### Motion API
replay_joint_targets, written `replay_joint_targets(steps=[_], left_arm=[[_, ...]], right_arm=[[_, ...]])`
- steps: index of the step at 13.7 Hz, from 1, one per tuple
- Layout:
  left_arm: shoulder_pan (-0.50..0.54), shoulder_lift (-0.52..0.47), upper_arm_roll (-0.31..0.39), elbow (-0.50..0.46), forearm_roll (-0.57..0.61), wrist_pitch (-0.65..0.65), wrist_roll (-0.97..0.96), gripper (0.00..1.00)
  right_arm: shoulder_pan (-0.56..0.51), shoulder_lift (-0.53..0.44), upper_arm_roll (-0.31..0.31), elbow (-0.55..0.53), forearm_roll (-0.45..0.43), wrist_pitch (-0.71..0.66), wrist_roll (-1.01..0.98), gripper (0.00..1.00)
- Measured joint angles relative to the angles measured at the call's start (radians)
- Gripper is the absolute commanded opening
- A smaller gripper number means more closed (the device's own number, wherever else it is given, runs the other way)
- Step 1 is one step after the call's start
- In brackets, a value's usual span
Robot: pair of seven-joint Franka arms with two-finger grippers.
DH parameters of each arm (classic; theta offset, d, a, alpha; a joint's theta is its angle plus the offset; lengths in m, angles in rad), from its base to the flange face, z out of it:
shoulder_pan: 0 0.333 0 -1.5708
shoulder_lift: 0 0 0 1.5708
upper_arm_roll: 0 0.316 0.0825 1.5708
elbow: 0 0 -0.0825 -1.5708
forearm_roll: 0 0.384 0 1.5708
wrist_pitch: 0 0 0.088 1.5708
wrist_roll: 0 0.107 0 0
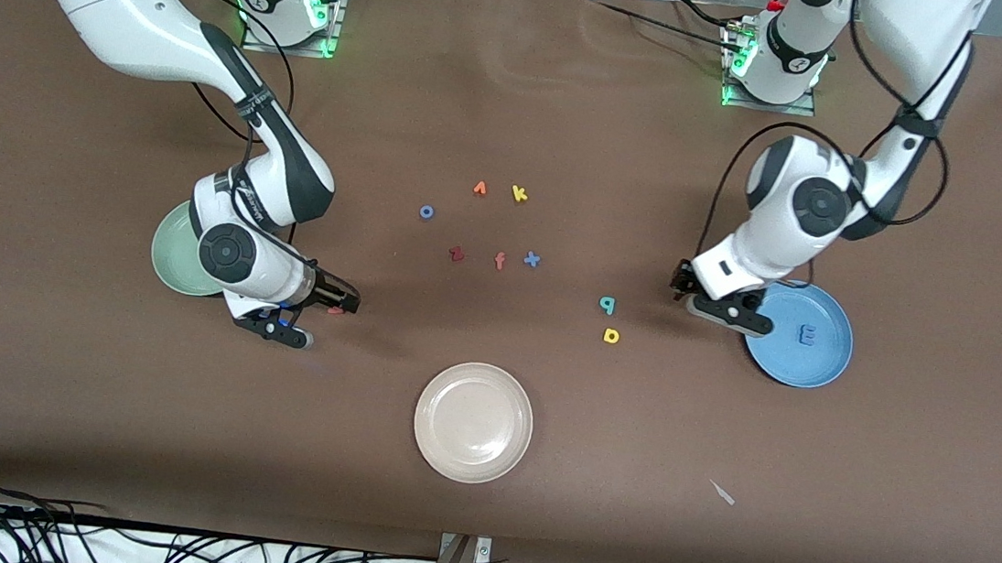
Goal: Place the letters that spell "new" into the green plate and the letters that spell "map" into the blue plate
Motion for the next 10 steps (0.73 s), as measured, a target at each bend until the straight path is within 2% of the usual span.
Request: replay_joint_targets(steps=[2, 4, 6, 10], left_arm=[[-0.081, 0.065, -0.002, 0.041, 0.000, 0.042, -0.094, 0.73], [-0.137, 0.130, -0.002, 0.121, 0.000, 0.050, -0.153, 0.73], [-0.161, 0.176, 0.005, 0.182, 0.000, 0.050, -0.174, 0.73], [-0.191, 0.217, 0.026, 0.204, 0.000, 0.070, -0.176, 0.73]], right_arm=[[0.000, 0.018, -0.002, 0.009, 0.000, 0.020, 0.000, 1.00], [0.002, 0.029, -0.002, 0.012, -0.001, 0.029, 0.000, 0.99], [0.006, 0.033, -0.002, 0.012, -0.004, 0.033, 0.000, 0.89], [0.010, 0.039, -0.002, 0.012, -0.009, 0.034, 0.000, 0.54]])
